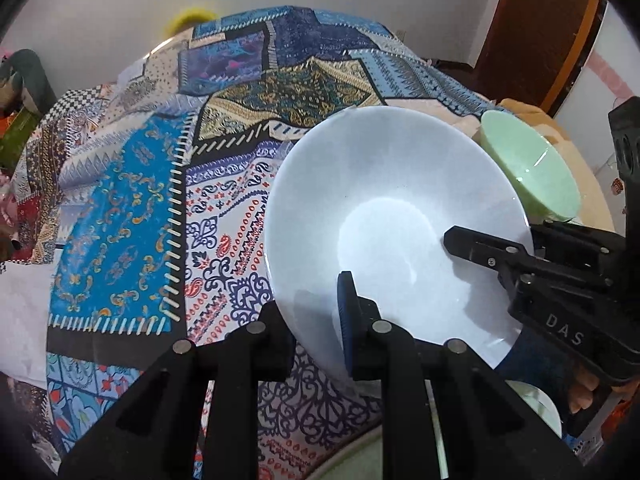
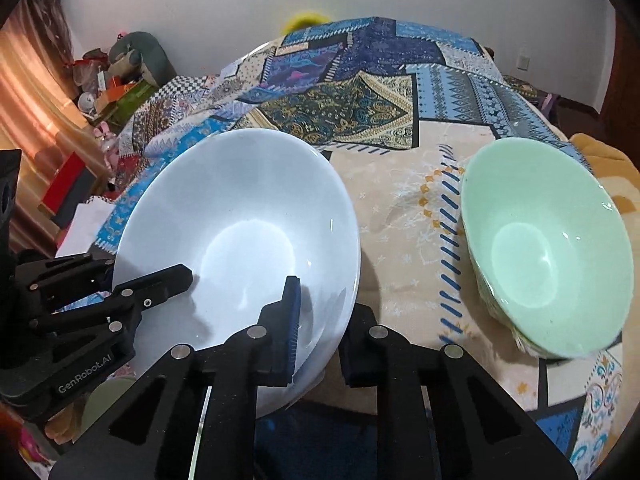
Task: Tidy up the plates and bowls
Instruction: 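Lift the white dotted bowl with both tools and carry it toward the pink bowl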
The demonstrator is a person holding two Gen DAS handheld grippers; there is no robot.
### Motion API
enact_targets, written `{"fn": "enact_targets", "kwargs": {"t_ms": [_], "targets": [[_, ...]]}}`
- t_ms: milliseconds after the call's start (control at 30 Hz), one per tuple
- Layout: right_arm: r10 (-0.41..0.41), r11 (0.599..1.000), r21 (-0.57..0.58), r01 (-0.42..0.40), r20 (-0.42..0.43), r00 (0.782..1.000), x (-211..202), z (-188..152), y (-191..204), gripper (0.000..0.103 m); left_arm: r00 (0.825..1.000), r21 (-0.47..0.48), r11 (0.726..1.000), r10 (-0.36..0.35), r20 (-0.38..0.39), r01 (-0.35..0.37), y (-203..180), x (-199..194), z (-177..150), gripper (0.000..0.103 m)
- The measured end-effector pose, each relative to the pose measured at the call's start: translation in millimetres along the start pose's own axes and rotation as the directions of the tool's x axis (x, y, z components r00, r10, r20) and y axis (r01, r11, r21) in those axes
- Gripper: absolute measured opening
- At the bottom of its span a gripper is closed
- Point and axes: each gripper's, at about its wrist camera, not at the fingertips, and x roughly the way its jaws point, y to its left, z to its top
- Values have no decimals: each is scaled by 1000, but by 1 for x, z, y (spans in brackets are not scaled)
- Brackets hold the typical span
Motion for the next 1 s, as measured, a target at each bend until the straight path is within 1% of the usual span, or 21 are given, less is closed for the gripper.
{"fn": "enact_targets", "kwargs": {"t_ms": [100,300,600,700,867,1000], "targets": [[1,1000,-10,-1,23,1000,-13,-2,6,15,1000,3,1000,7,20,-7,-1,-14,-3,18],[6,999,-32,-3,68,998,-40,-6,19,15,997,-9,1000,-5,74,6,-3,-50,-15,18],[7,997,-74,2,120,993,-75,-20,47,16,991,-40,999,-30,130,35,0,-101,-46,18],[11,996,-87,0,128,992,-80,-24,55,16,989,-56,997,-36,145,44,4,-115,-57,18],[38,996,-85,-27,140,989,-87,-33,66,16,985,-80,995,-51,164,64,12,-134,-79,18],[59,995,-86,-47,146,988,-88,-43,77,16,984,-97,993,-44,172,61,17,-146,-99,18]]}}
